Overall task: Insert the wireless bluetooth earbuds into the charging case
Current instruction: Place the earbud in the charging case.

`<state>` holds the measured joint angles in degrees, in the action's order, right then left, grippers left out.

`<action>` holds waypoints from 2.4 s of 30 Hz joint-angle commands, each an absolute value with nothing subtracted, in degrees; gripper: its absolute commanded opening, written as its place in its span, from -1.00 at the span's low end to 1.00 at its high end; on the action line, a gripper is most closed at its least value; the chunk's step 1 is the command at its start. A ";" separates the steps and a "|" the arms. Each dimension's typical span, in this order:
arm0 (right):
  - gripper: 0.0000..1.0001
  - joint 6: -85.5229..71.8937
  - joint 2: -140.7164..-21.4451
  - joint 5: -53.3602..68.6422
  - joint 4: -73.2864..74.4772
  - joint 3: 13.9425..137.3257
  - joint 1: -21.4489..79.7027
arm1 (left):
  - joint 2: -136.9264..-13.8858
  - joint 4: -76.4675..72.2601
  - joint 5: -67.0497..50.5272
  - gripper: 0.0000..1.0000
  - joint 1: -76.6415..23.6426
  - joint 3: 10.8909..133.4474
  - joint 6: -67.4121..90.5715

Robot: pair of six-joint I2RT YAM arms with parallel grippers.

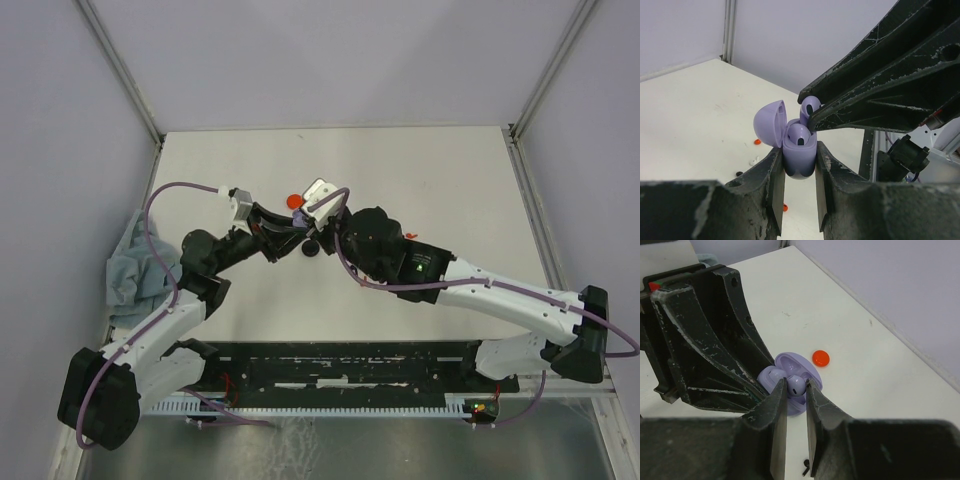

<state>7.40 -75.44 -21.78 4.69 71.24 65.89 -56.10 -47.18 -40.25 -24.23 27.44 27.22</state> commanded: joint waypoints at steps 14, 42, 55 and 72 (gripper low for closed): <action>-0.31 4.43 -71.91 -15.54 -0.79 66.84 66.18 | -56.07 -52.73 -39.06 -0.95 -24.54 27.60 29.93; 0.46 -5.43 -71.85 -26.45 11.94 76.63 65.33 | -51.37 -43.59 -43.77 -0.95 -24.56 26.49 8.08; 0.50 -5.13 -72.50 -24.21 14.90 74.67 64.17 | -50.39 -43.57 -43.77 -0.95 -24.54 26.43 8.26; 0.50 -3.01 -71.35 -23.46 16.96 72.51 62.40 | -50.20 -43.68 -44.77 -0.95 -24.50 26.69 9.22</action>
